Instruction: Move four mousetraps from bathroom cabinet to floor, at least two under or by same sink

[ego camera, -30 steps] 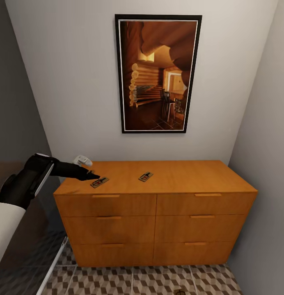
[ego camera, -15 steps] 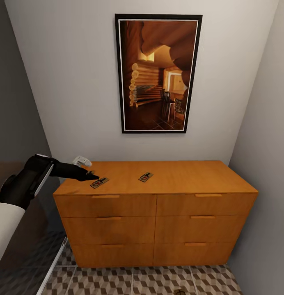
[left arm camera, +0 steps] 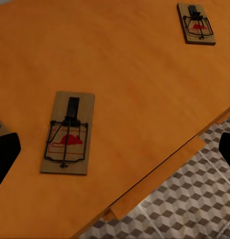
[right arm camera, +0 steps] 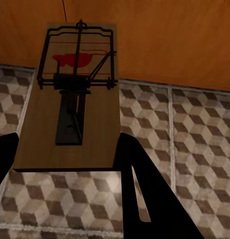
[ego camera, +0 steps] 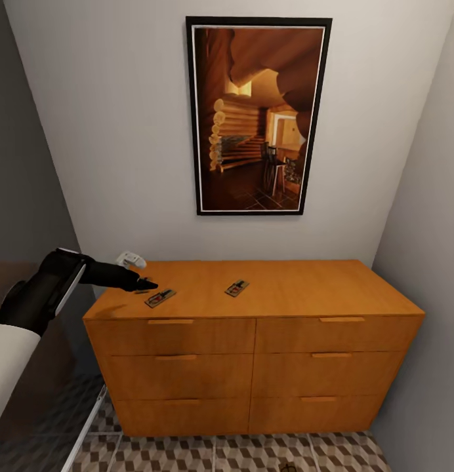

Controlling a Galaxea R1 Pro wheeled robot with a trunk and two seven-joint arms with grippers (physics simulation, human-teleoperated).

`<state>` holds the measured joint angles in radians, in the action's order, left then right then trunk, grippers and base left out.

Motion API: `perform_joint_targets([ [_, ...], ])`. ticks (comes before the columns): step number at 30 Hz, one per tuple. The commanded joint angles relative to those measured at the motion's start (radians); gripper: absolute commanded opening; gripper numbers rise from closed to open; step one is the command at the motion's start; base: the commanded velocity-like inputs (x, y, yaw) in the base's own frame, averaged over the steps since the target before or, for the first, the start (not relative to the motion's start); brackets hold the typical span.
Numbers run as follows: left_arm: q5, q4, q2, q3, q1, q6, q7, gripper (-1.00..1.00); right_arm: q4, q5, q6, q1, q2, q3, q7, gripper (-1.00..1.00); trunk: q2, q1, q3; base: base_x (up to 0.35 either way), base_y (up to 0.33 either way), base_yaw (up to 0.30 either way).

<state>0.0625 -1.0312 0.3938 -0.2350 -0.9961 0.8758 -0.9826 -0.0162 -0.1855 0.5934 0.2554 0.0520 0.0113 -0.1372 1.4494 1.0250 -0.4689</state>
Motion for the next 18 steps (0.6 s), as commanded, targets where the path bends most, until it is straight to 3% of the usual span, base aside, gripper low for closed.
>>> perform_joint_targets([
  [1,0.006,0.002,0.0,-0.001,-0.001,0.005,-0.007,1.0,0.001,-0.008,0.002,0.001,0.0,0.001,-0.007,-1.0,0.001,0.0,-0.001,0.014,0.006,0.0],
  [18,0.016,0.029,0.0,-0.003,-0.001,0.003,-0.005,1.0,0.001,-0.008,0.002,0.001,0.001,0.001,-0.001,-1.0,0.001,0.0,-0.001,0.002,0.001,0.0],
])
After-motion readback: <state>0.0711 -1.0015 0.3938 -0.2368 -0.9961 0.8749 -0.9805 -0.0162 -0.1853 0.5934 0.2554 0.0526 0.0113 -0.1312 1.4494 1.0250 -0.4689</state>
